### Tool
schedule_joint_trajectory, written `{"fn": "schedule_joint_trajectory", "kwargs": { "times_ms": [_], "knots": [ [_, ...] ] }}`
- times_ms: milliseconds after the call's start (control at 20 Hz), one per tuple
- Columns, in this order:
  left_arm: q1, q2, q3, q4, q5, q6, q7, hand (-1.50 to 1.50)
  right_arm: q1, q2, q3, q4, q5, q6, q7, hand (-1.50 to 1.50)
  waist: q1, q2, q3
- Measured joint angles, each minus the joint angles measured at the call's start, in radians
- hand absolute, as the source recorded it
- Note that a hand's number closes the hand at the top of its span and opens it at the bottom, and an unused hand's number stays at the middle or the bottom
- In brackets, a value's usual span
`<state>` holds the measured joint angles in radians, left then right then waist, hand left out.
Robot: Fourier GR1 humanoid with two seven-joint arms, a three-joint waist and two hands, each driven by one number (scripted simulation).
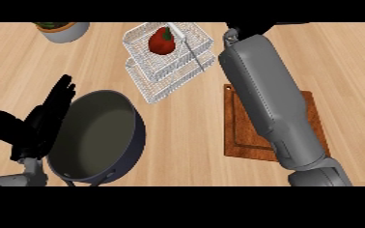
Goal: Pick the bell pepper from the cutting board and place it in the tiered basket
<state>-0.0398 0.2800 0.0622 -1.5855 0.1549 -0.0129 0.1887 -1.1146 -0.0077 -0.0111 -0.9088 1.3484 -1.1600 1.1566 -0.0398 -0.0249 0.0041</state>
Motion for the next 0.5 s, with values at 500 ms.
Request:
{"fn": "schedule_joint_trajectory", "kwargs": {
  "times_ms": [500],
  "knots": [
    [0.048,0.0,0.022,-0.02,0.002,0.003,-0.007,0.0,0.341,0.005,0.048,-0.563,0.092,0.14,0.055,-1.5,-0.036,-0.01,0.001]
  ]
}}
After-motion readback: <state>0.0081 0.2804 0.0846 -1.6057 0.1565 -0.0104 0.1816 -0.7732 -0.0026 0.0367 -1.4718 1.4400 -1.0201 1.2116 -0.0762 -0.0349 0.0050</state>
